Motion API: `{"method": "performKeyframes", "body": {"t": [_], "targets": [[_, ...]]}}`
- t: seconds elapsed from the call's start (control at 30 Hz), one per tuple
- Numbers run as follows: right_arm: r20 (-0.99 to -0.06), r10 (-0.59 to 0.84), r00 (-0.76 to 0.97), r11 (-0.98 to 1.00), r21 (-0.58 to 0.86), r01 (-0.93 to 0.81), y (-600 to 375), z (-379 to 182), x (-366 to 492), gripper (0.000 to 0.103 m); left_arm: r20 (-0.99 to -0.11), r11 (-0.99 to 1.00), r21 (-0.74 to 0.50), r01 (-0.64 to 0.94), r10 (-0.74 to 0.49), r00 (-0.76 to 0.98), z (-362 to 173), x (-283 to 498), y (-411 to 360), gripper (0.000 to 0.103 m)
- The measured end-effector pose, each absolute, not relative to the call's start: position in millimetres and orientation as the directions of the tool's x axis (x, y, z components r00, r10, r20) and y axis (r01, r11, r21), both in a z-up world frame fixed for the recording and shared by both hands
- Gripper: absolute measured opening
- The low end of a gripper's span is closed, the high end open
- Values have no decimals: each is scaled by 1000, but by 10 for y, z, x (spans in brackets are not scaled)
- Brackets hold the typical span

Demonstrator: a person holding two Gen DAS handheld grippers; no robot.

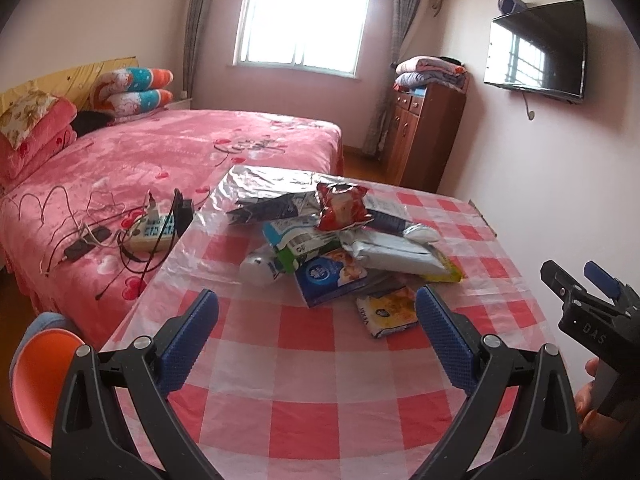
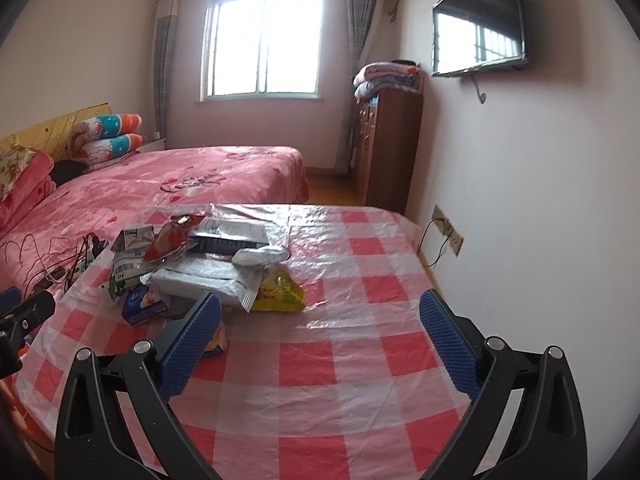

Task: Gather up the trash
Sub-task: 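Grasp the blue-and-white milk carton with the left tool while the right tool grasps the yellow bread packet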

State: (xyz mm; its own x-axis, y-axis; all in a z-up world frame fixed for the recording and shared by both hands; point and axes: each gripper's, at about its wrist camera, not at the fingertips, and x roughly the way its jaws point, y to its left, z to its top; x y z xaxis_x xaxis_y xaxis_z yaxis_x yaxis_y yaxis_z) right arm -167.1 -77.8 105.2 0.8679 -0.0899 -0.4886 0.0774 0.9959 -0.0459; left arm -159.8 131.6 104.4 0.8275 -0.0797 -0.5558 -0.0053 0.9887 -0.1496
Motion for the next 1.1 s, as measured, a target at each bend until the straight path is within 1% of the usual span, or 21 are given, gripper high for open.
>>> {"method": "performKeyframes", "body": {"t": [0.2,0.33,0.57,0.67,0.77,0.83,0.87,0.9,1.1], "targets": [[-527,-54,848,999,-20,51,-776,913,-1543,98,-600,989,-143,-29,-64,798,898,-1458,1341,99],[-555,-5,832,999,28,25,-813,812,-1474,98,-620,988,-140,-61,-40,783,813,-1373,1399,99],[-610,153,778,985,160,-67,-837,604,-1332,98,-661,984,-168,-51,-74,747,677,-1170,1502,99],[-628,217,747,970,225,-92,-821,504,-1253,98,-680,976,-210,-51,-109,726,632,-1024,1569,99],[-645,277,712,952,284,-113,-788,402,-1169,97,-691,977,-211,-43,-118,713,609,-864,1593,99],[-649,313,693,941,309,-135,-738,349,-1121,93,-693,975,-220,-29,-135,708,602,-753,1596,99],[-652,324,685,938,315,-144,-708,332,-1098,83,-692,975,-221,-25,-139,708,598,-709,1596,99],[-658,333,675,936,319,-151,-680,313,-1072,80,-694,976,-219,-19,-142,705,587,-650,1590,99],[-689,385,614,921,332,-205,-451,179,-931,79,-705,972,-235,15,-180,686,529,-325,1637,98]]}}
